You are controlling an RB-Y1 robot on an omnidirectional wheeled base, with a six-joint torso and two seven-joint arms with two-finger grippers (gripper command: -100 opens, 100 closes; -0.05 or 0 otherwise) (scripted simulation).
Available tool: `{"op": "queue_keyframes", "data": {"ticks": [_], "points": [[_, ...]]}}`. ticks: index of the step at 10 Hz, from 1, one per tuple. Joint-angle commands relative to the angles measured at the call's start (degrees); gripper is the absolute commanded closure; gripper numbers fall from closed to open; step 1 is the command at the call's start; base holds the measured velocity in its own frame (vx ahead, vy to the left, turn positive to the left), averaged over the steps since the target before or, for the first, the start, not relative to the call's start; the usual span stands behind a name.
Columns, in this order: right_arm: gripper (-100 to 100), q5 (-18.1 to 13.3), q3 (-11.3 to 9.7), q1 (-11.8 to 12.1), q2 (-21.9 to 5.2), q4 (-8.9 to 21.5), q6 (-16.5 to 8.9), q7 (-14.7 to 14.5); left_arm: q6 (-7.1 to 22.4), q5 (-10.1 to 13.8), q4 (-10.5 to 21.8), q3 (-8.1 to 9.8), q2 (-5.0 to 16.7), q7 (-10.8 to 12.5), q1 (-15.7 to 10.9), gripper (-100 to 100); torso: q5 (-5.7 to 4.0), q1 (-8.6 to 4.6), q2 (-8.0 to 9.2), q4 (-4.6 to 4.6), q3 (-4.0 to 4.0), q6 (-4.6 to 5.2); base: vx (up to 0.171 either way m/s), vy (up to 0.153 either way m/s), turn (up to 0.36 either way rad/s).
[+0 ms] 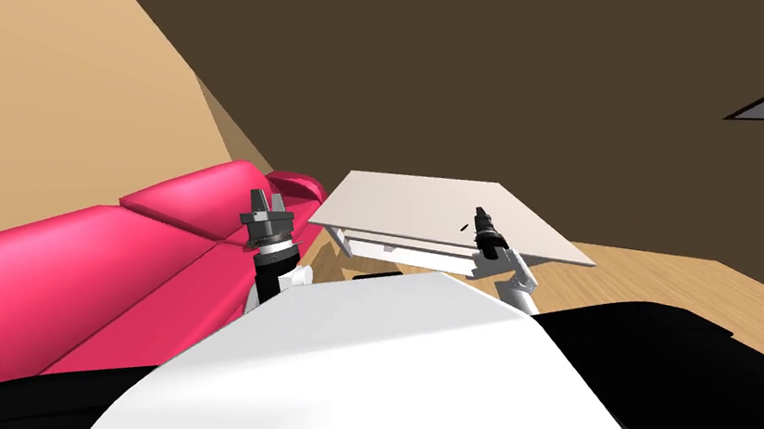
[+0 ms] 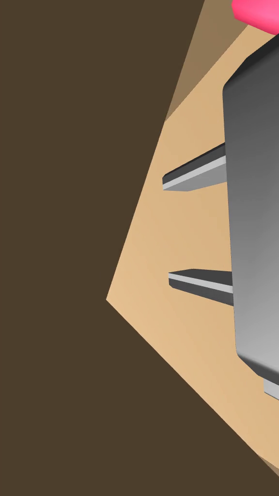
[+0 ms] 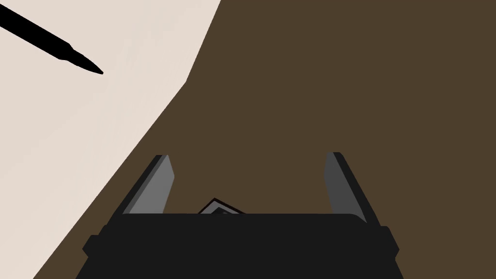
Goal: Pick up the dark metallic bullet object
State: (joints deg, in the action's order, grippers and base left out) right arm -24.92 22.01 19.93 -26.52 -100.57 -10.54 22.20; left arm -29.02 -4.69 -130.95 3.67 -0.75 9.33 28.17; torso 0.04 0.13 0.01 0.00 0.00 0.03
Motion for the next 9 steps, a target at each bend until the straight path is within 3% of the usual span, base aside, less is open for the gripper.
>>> {"op": "queue_keyframes", "data": {"ticks": [1,3,4,5,6,9], "points": [[-100,-2.19,0.35,-1.11,-1.18,2.86,-2.86,1.99,0.00,0.00,0.00,0.00,0.00,0.00,0.00,0,0.00,0.00,0.00,0.00,0.00,0.00,0.015,0.045,0.221],[-100,-2.19,0.35,-1.11,-1.18,3.83,-4.07,1.99,0.00,0.00,0.00,0.00,0.00,0.00,0.00,0,0.01,0.00,0.01,0.00,0.00,0.02,0.009,0.025,0.025],[-100,-4.14,0.41,-1.95,-2.19,5.76,-7.22,3.68,0.00,0.00,0.00,0.00,0.00,0.00,0.00,0,-0.02,-0.06,0.05,0.01,0.03,0.02,-0.002,0.034,0.194],[-100,-4.14,0.41,-1.95,-2.19,6.60,-7.40,3.68,0.00,0.00,0.00,0.00,0.00,0.00,-0.01,0,0.00,-0.01,0.05,0.01,0.03,-0.04,0.003,0.028,0.125],[-100,-6.15,0.30,-2.79,-3.15,8.97,-10.05,5.34,0.00,0.00,0.00,0.00,0.00,0.00,0.00,0,-0.01,-0.03,0.04,0.01,0.02,0.00,0.003,0.037,0.221],[-100,-8.22,0.01,-3.61,-4.06,12.67,-14.06,6.95,0.00,0.00,0.00,0.00,0.00,0.00,0.00,0,0.00,-0.02,0.03,0.01,0.02,-0.03,0.006,0.025,0.129]]}}
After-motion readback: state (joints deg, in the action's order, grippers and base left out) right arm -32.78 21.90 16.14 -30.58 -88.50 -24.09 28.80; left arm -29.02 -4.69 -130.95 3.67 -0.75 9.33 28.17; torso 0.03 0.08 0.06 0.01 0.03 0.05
